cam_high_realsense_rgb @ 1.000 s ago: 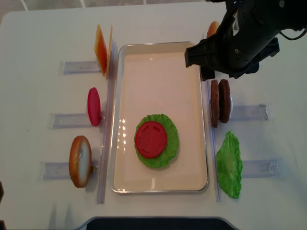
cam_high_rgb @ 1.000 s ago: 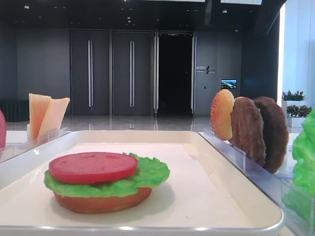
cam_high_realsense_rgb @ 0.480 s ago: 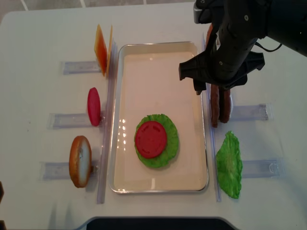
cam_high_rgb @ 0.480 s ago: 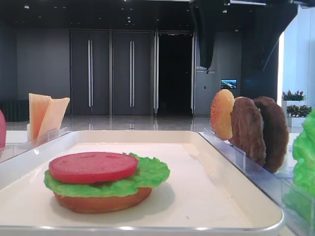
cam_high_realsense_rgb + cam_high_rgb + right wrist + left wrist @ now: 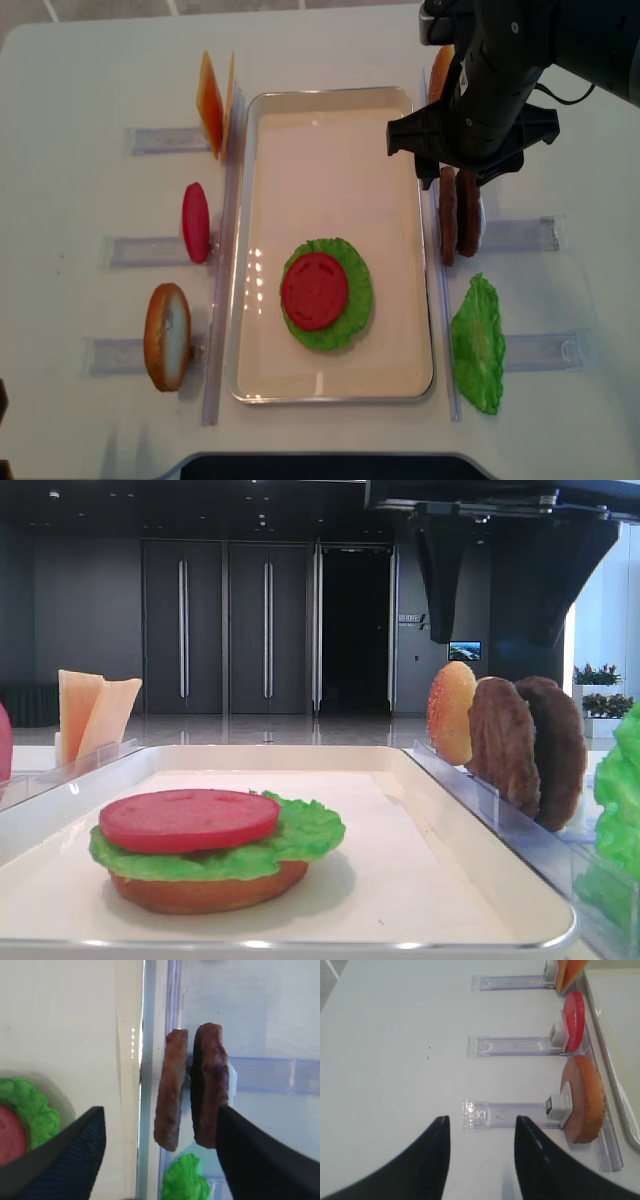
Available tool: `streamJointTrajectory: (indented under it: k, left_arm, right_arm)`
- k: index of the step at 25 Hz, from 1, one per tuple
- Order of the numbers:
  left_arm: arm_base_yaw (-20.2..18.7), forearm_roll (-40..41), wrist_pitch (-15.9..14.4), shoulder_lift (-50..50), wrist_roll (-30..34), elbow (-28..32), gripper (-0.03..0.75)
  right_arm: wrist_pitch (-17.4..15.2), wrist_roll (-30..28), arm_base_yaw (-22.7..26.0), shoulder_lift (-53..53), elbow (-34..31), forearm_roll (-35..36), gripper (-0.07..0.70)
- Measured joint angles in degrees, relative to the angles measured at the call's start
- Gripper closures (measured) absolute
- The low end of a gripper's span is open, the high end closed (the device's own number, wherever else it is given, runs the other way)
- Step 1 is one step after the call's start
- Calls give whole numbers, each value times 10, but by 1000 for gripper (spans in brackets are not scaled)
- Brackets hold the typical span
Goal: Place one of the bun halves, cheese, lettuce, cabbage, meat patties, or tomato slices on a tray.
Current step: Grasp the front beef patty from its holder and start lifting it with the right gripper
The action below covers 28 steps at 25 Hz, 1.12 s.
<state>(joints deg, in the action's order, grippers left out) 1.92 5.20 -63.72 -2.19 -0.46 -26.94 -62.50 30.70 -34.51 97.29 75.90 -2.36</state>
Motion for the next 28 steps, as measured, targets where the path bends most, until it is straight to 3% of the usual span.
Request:
streamJointTrajectory:
  k: [28]
  left_arm:
    - [0,0,0,0,0,0,388]
  right_arm:
    - [11,-22,0,41,1,28,160]
